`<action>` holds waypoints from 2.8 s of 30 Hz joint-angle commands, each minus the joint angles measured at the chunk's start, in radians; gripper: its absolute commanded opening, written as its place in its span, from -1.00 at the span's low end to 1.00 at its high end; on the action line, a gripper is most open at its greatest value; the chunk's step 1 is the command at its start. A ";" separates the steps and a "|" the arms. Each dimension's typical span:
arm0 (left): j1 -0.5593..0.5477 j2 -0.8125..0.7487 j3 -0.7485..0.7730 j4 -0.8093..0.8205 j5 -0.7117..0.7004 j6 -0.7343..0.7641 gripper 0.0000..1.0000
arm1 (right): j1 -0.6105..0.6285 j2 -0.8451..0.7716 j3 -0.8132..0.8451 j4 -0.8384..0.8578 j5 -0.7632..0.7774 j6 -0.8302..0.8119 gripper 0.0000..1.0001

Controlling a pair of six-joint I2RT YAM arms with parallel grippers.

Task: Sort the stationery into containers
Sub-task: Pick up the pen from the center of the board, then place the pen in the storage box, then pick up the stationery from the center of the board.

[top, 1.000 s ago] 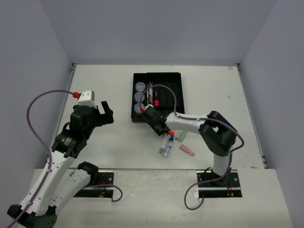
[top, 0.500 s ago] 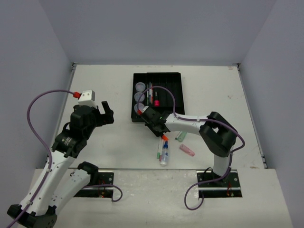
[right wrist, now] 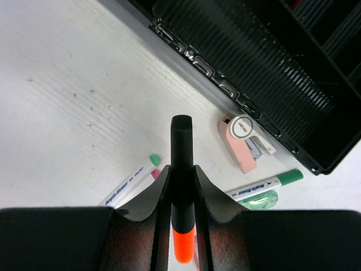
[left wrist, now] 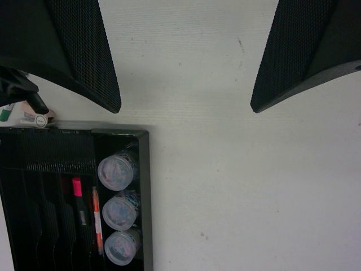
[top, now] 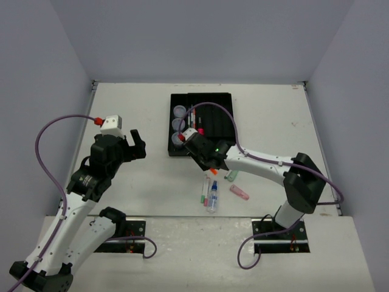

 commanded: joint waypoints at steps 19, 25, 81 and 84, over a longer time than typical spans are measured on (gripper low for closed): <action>0.009 -0.010 -0.006 0.041 0.000 0.036 1.00 | -0.371 0.471 0.879 -0.135 -0.144 0.338 -0.99; 0.009 -0.009 -0.005 0.042 0.001 0.036 1.00 | -0.388 0.570 0.932 -0.136 -0.159 0.336 -0.94; 0.009 -0.010 -0.005 0.046 0.013 0.039 1.00 | -0.181 -0.218 -0.002 -0.060 0.046 0.521 0.97; 0.009 -0.008 -0.003 0.047 0.016 0.039 1.00 | -0.133 -0.270 -0.106 -0.045 -0.005 0.584 0.98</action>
